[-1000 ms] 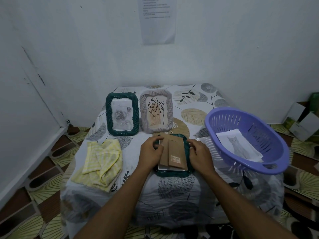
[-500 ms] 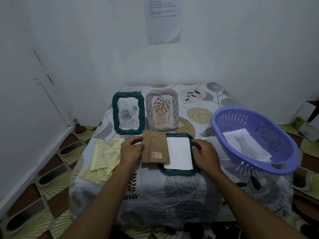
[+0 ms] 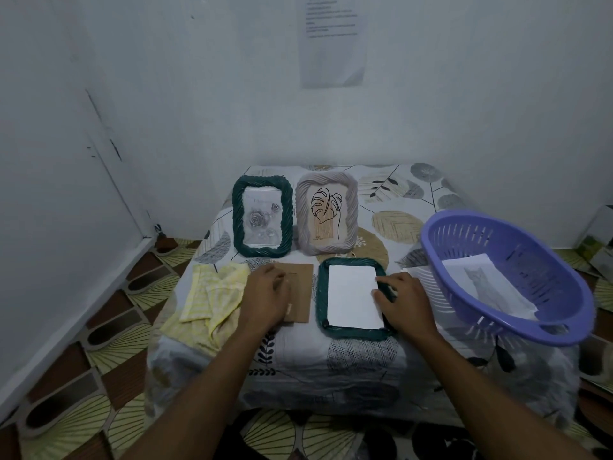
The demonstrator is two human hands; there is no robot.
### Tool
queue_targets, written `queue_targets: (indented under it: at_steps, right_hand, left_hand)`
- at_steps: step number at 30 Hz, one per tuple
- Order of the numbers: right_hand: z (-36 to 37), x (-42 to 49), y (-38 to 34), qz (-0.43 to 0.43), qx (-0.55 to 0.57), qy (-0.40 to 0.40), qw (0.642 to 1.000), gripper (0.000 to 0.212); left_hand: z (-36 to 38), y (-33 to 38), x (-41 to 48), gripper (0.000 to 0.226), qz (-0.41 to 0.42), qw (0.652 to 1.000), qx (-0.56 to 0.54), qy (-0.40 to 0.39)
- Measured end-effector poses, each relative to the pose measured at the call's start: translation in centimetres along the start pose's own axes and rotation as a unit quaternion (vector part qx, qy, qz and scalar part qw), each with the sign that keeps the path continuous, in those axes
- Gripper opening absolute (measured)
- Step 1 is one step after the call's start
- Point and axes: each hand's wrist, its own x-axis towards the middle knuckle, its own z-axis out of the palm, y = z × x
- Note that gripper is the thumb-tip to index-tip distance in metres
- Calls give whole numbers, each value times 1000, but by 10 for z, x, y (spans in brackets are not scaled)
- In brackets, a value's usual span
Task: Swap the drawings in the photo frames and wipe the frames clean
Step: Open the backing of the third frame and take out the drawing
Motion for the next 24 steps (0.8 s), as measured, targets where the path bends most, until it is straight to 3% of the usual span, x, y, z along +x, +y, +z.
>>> queue_targets:
  at_steps: [5,12,16,20,24]
  right_hand:
    - [-1,-1,-1,-10,3,3,1000,30]
    - [0,-1,-1,-12,-3,1,1000,29]
    - [0,-1,-1,-12,-1,5,1000,29]
    - [1,-1,-1,-19,-6,9,1000,29]
    - [-1,-2,-1,-30,-1,6,1000,29]
  left_hand:
    - [6,-1,-5,41,93,989,57,-97]
    - [8,-8,-7,46,91,987,89,-100]
    - [4,2,-4,41,106,985,119,-60]
    - [18,24,5,41,127,986,79,-78]
    - [48,39,9,50,62,988,108,-86]
